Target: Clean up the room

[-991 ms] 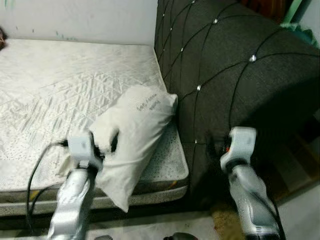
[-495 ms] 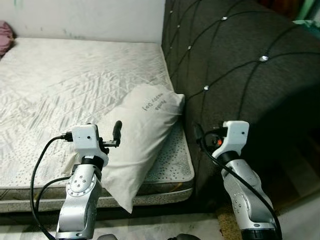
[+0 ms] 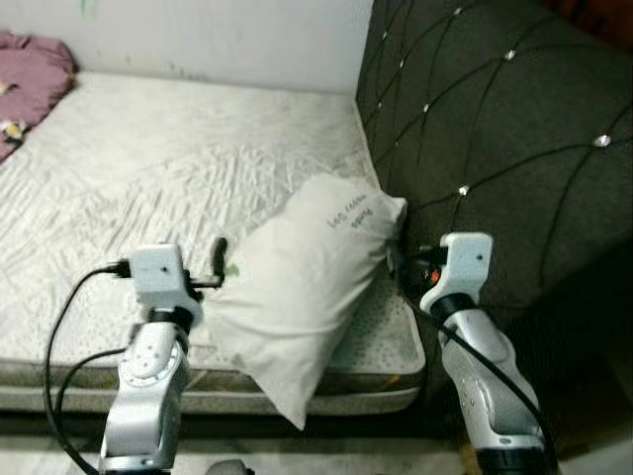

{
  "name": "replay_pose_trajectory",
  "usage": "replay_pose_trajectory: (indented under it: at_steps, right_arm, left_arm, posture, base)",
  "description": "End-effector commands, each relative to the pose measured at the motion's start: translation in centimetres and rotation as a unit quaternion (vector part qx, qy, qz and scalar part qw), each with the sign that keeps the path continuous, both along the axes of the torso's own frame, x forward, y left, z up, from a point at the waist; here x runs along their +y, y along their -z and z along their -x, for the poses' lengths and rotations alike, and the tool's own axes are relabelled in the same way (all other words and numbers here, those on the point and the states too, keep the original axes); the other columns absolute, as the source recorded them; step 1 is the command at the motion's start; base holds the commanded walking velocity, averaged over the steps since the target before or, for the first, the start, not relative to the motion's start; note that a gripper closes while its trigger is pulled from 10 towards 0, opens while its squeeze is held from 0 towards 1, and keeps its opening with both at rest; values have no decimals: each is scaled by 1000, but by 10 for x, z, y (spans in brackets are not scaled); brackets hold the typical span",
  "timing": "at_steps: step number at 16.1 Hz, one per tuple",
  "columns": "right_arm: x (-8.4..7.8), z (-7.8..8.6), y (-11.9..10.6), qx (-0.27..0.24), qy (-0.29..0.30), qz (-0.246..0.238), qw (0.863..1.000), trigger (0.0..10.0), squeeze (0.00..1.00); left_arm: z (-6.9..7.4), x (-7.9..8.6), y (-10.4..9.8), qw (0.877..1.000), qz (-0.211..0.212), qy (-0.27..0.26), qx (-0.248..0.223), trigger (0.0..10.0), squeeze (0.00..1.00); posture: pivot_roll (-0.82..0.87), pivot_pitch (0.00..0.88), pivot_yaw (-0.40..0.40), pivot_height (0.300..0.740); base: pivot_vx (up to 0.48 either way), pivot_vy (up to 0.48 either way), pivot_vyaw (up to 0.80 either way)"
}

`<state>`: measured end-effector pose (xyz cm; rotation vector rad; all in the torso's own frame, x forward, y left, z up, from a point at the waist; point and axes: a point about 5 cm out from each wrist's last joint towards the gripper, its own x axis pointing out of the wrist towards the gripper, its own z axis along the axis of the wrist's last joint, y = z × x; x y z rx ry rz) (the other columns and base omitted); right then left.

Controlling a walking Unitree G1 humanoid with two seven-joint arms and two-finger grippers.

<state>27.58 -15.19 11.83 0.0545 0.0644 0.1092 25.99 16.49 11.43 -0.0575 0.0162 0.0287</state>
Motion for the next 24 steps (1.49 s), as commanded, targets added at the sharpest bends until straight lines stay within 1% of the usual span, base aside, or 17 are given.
replay_pose_trajectory:
  at_steps: [1,4,5,6,9,11,12,15,20,24]
  right_arm:
    - [-8,-1,1,5,14,11,1000,10000,0]
    - [-6,-4,-2,3,15,6,1000,10000,0]
    - [-5,-4,-5,-2,16,8,1000,10000,0]
    - [-5,-4,-5,-1,17,8,1000,10000,0]
    - [-3,-3,-1,6,20,9,1000,10000,0]
    - [-4,-3,0,10,25,6,1000,10000,0]
    - [-6,-2,4,18,34,-8,999,10000,0]
    - [-8,-2,4,19,38,-12,999,10000,0]
    - [-9,-2,4,21,40,-10,999,10000,0]
    - [-9,-2,4,20,39,-7,999,10000,0]
  left_arm:
    - [-2,-5,-4,1000,1,3,-10,10000,0]
    - [-3,-2,-12,1000,-15,-15,-16,10000,0]
    - [-3,-1,-16,1000,-12,-14,-18,10000,0]
    - [-2,0,-17,1000,-12,-12,-18,10000,0]
    - [0,0,-11,1000,-20,-4,-9,10000,0]
    - [0,-3,-11,1000,-15,-1,-8,10000,0]
    - [0,-6,-9,1000,-10,5,-3,10000,0]
    - [0,-9,-7,1000,-3,8,3,10000,0]
    - [-1,-10,-7,1000,1,11,5,10000,0]
    - [-2,-11,-8,1000,-2,11,-2,10000,0]
  posture:
    - [4,0,-58,740]
    - [-1,16,-58,740]
    - [9,35,-54,740]
    - [7,38,-57,740]
    - [2,41,-53,740]
    - [3,33,-56,740]
    - [1,32,-56,740]
    - [-2,29,-58,740]
    - [-4,29,-61,740]
    - [-7,23,-65,740]
  base:
    - [0,0,0]
    - [0,0,0]
    - [0,0,0]
    - [0,0,0]
    - [0,0,0]
    - [0,0,0]
    - [0,0,0]
    - [0,0,0]
    - [0,480,0]
    - [0,480,0]
